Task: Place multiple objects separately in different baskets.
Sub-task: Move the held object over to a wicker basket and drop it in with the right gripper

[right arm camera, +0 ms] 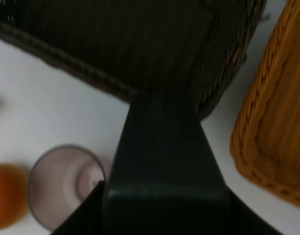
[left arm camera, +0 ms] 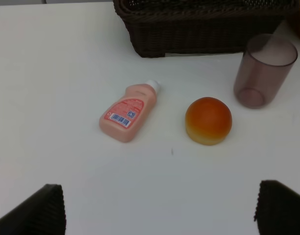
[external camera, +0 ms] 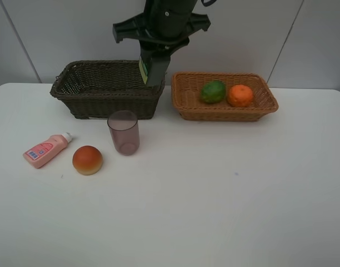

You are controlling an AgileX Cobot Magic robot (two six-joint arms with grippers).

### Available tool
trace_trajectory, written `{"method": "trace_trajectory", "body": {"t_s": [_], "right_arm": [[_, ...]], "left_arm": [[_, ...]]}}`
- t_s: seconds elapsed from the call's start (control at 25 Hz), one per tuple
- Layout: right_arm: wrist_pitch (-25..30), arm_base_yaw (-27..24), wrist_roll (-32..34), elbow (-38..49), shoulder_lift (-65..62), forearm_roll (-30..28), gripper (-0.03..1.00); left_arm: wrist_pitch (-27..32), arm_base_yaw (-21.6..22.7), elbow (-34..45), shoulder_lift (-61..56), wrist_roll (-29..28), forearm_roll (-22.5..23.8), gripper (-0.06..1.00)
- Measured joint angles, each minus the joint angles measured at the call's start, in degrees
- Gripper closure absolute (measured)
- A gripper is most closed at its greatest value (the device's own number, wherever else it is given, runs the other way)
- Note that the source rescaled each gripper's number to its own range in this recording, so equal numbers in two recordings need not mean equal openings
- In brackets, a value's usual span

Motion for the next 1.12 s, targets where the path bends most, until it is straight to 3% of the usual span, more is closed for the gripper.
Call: {"method": "trace_trajectory", "body": {"t_s": [0.32, 0.6, 1.12], "right_arm": [[-19.1, -3.8, 0.0, -0.1, 7.1, -0.8, 0.94], [-30.2, -6.4, 0.0, -0.1, 13.7, -1.0, 0.94], [-38.1, -7.6, -0.1, -0.1, 20.2, -1.2, 0.94]], "left_arm": [[0.0, 0.0, 0.0, 0.0, 0.0, 0.0, -0.06], [0.0, 0.0, 0.0, 0.0, 0.0, 0.0, -0.06], [0.0, 0.0, 0.0, 0.0, 0.0, 0.0, -0.06]]}}
